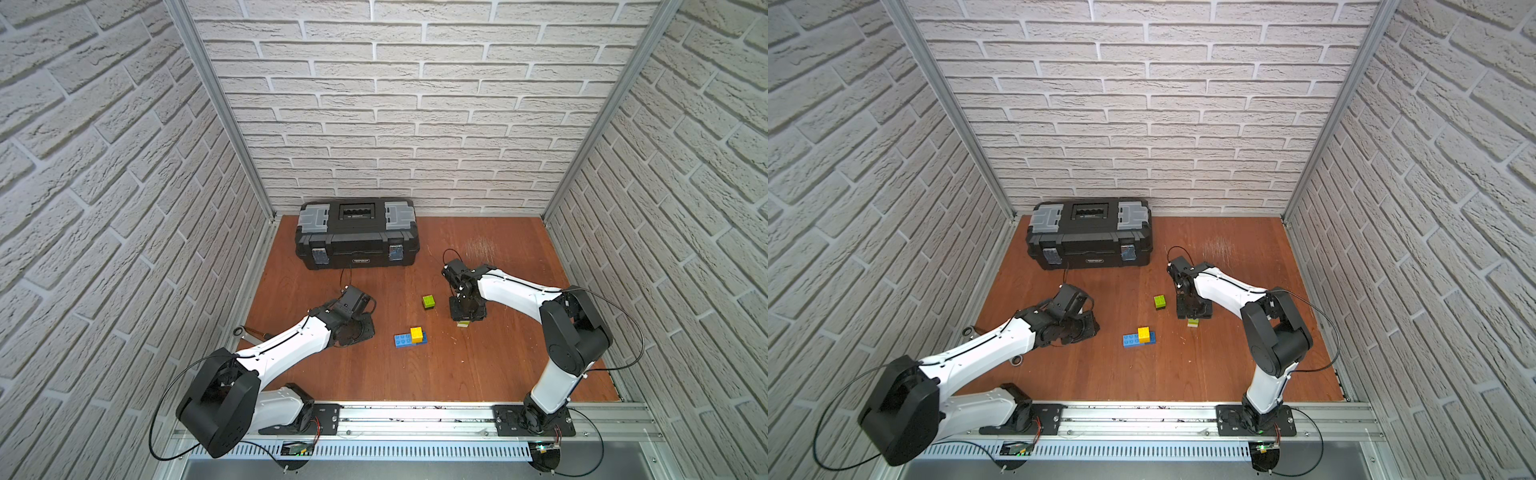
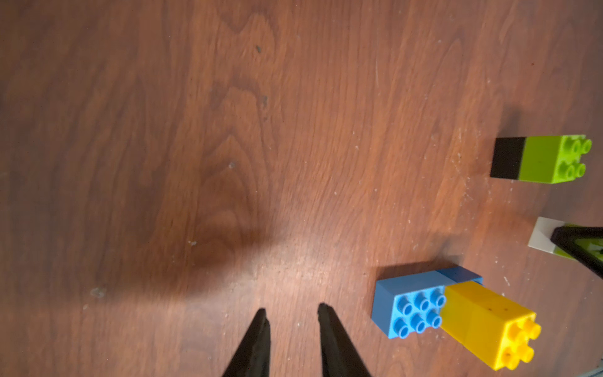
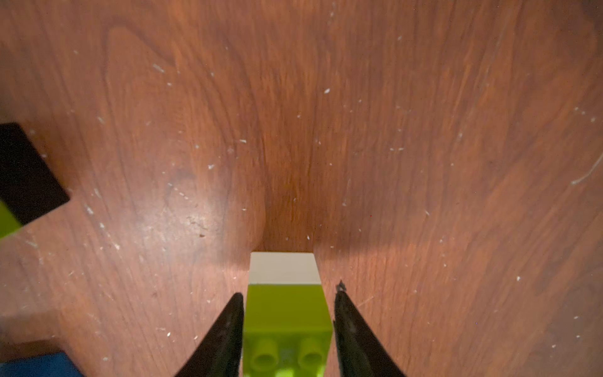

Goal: Assemble the number 4 with lego
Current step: Pick up the lego brick from the center of the board.

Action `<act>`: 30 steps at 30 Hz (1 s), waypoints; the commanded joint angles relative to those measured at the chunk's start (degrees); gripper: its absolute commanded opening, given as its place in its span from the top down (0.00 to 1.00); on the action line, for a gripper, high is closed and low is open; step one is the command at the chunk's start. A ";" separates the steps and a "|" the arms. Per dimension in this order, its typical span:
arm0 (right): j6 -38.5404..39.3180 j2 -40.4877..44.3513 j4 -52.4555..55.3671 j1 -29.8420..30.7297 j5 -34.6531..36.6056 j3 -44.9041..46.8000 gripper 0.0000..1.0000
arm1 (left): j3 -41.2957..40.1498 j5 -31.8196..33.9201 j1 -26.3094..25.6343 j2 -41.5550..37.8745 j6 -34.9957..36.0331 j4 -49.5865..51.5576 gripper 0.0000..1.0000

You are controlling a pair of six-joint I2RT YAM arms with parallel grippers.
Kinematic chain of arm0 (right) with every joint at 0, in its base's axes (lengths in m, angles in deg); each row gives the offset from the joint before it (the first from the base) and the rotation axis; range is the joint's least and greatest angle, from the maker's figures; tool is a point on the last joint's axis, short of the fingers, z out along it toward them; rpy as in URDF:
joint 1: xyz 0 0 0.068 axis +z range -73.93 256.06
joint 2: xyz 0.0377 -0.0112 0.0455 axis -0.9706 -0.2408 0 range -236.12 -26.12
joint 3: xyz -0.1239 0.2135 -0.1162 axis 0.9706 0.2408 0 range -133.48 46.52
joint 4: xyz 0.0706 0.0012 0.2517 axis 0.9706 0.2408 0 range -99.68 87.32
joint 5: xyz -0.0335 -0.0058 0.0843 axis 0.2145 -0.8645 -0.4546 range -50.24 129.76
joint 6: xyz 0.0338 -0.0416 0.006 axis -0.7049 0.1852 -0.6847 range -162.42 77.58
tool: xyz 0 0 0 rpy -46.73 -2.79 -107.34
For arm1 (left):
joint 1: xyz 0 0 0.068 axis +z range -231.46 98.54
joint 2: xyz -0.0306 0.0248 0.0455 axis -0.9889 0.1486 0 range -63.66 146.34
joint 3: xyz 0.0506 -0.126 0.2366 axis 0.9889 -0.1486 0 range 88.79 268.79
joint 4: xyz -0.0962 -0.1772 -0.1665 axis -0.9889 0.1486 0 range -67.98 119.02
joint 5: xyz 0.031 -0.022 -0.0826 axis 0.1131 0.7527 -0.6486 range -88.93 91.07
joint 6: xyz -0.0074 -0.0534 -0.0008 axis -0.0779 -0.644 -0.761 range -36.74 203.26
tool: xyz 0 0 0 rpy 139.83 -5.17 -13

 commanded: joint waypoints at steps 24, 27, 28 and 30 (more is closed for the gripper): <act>-5.07 12.35 10.96 13.71 5.32 -7.84 0.88 | -1.85 3.81 -0.92 2.17 -3.12 -2.19 0.74; -9.04 10.27 11.64 21.02 5.22 -12.34 0.91 | -2.52 5.23 -0.16 1.20 -5.03 -2.11 0.75; -10.00 8.84 11.62 23.47 5.29 -14.02 0.92 | -2.90 5.23 0.23 0.84 -5.49 -2.31 0.75; -11.93 5.65 12.15 27.15 5.67 -17.32 0.93 | -3.45 5.23 0.64 -0.09 -5.86 -2.42 0.75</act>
